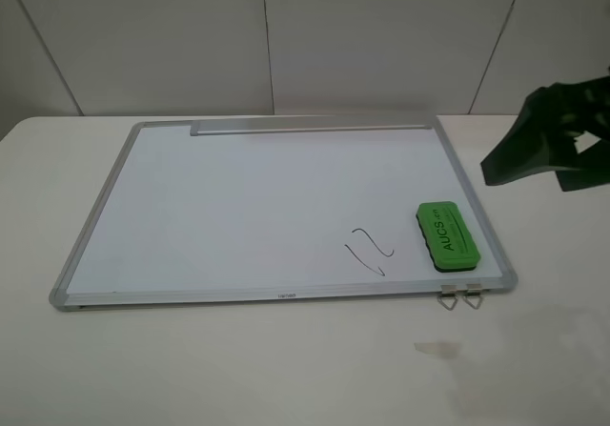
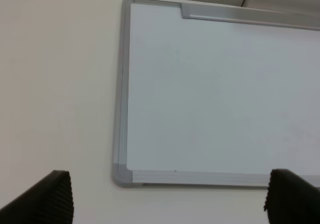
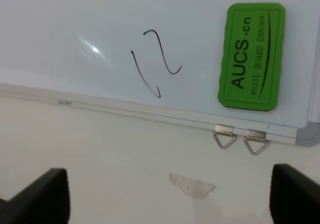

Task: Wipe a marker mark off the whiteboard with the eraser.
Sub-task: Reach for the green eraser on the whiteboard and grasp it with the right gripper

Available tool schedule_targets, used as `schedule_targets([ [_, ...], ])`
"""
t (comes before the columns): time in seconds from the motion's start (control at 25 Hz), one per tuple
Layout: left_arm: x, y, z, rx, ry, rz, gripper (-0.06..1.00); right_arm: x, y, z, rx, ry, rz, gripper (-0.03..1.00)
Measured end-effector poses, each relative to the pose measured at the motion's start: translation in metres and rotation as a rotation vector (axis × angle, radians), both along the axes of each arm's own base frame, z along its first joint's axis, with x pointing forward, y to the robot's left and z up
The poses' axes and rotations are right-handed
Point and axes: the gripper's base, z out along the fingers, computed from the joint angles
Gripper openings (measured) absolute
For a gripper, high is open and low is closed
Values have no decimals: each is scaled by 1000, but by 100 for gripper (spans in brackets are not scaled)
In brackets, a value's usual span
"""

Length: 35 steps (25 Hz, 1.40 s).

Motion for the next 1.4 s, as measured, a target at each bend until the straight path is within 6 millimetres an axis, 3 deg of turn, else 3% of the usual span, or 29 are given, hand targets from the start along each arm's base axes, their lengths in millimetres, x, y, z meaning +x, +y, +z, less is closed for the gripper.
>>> schedule_targets([
  [0.08, 0, 0, 0, 0, 0, 0, 78, 20, 10, -12, -29, 61, 32, 80],
  [0.12, 0, 0, 0, 0, 0, 0, 78, 40, 20, -27, -74, 122, 54, 80],
  [0.2, 0, 0, 0, 0, 0, 0, 78, 48, 25, -33, -97, 139, 62, 80],
  [0.36, 0, 0, 0, 0, 0, 0, 78, 83, 33, -67, -211, 221, 56, 80],
  [0.4, 0, 0, 0, 0, 0, 0, 78, 96, 34, -84, -262, 266, 54, 80],
  [0.56, 0, 0, 0, 0, 0, 0, 78, 115, 37, -112, -313, 331, 65, 80],
  [1.04, 0, 0, 0, 0, 0, 0, 78, 140, 43, -165, -321, 339, 51, 80],
  [1.4, 0, -1, 0, 5, -1, -9, 78, 143, 44, -174, -338, 363, 36, 80],
])
